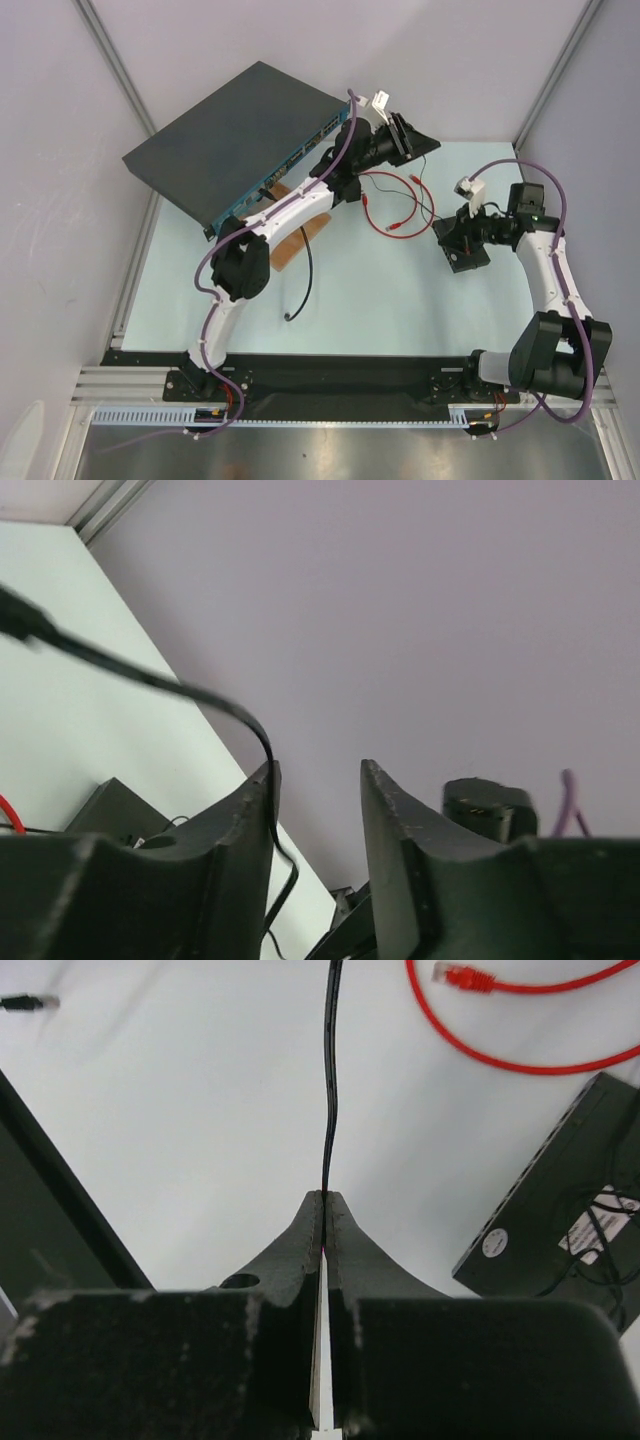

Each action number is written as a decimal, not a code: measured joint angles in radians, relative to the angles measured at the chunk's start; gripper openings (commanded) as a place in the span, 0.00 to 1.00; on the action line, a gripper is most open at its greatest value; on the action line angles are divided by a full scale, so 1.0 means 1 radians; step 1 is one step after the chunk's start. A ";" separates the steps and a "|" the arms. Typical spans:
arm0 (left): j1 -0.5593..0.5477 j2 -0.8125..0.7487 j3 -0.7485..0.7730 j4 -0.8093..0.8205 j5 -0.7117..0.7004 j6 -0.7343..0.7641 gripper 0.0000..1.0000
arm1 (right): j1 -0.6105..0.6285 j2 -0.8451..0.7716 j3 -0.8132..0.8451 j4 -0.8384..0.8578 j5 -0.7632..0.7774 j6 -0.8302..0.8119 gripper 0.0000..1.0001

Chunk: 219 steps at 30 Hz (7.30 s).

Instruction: Insert the plug into the switch port

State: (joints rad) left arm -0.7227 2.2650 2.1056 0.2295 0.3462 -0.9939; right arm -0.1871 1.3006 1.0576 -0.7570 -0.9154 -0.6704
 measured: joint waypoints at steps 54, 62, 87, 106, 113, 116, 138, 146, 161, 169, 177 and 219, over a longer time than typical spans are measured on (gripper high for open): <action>-0.014 -0.199 0.091 -0.712 0.230 1.175 0.00 | 0.134 0.217 0.461 0.577 -0.199 1.030 0.72; -0.015 -0.195 0.094 -0.720 0.237 1.170 0.00 | 0.154 0.217 0.461 0.569 -0.187 0.998 0.51; -0.023 -0.195 0.094 -0.772 0.261 1.178 0.00 | 0.166 0.249 0.472 0.531 -0.187 0.999 0.34; -0.021 -0.190 0.095 -0.777 0.263 1.176 0.00 | 0.167 0.300 0.473 0.635 -0.272 1.204 0.13; -0.017 -0.193 0.079 -0.761 0.247 1.156 0.52 | 0.163 0.311 0.484 0.627 -0.286 1.221 0.00; -0.010 -0.259 -0.076 -0.637 0.184 1.083 0.62 | 0.141 0.309 0.470 0.646 -0.285 1.258 0.00; 0.013 -0.396 -0.329 -0.141 0.103 0.876 0.54 | 0.107 0.214 0.132 1.183 -0.131 1.777 0.00; 0.008 -0.369 -0.319 -0.142 0.129 0.860 0.54 | 0.109 0.212 0.127 1.189 -0.117 1.775 0.00; -0.002 -0.321 -0.265 -0.147 0.156 0.835 0.42 | 0.114 0.212 0.127 1.189 -0.117 1.774 0.00; -0.003 -0.314 -0.265 -0.167 0.156 0.831 0.29 | 0.114 0.212 0.127 1.190 -0.117 1.774 0.00; -0.006 -0.310 -0.265 -0.180 0.154 0.810 0.00 | 0.110 0.212 0.130 1.151 -0.125 1.729 0.63; 0.163 -0.439 -0.092 -0.224 -0.286 1.041 0.00 | 0.172 0.695 0.367 0.097 0.272 0.468 0.25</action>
State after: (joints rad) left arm -0.5594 1.8256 2.0140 0.0051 0.0605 0.0475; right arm -0.0151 1.9953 1.4242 -0.6605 -0.6430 -0.2024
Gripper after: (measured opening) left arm 0.020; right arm 0.321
